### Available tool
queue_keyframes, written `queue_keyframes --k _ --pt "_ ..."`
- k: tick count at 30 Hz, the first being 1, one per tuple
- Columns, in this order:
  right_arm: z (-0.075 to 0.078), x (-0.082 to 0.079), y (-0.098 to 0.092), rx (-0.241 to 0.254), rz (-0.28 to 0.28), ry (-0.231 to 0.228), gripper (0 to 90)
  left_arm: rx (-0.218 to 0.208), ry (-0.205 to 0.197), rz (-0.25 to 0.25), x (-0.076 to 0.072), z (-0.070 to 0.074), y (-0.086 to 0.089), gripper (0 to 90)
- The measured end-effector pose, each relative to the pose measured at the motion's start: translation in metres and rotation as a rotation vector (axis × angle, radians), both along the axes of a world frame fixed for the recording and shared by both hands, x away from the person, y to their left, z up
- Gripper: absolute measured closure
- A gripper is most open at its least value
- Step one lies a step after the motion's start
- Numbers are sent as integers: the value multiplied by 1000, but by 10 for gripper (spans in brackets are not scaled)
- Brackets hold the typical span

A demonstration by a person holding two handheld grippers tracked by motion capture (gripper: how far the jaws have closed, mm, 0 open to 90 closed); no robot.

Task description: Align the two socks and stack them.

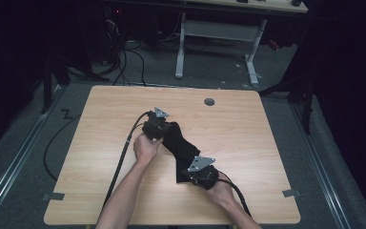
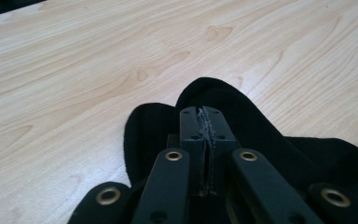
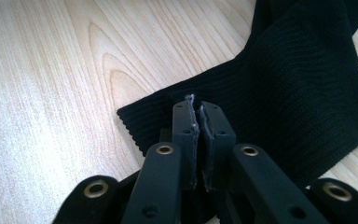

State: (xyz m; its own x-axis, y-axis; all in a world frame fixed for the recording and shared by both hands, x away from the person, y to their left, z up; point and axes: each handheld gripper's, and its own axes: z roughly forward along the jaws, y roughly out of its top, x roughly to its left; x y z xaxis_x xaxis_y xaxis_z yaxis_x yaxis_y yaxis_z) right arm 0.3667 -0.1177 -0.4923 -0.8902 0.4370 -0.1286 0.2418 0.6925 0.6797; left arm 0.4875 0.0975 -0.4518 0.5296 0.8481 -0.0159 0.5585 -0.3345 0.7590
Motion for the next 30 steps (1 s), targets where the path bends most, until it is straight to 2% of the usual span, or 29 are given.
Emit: queue_keyframes --k 8,13,16,21,30 --pt "3 -8 -2 6 15 -27 874 -1 -3 48 7 0 8 881" --pt "9 -13 -5 29 16 -47 874 6 7 46 7 -3 8 881" --pt "16 -19 -8 36 30 -62 874 -4 12 53 9 -5 8 881" --pt "20 -26 -12 42 49 -61 874 -5 18 66 10 -9 8 881" --pt "14 -32 -16 40 59 -24 873 -51 32 106 13 -19 13 880"
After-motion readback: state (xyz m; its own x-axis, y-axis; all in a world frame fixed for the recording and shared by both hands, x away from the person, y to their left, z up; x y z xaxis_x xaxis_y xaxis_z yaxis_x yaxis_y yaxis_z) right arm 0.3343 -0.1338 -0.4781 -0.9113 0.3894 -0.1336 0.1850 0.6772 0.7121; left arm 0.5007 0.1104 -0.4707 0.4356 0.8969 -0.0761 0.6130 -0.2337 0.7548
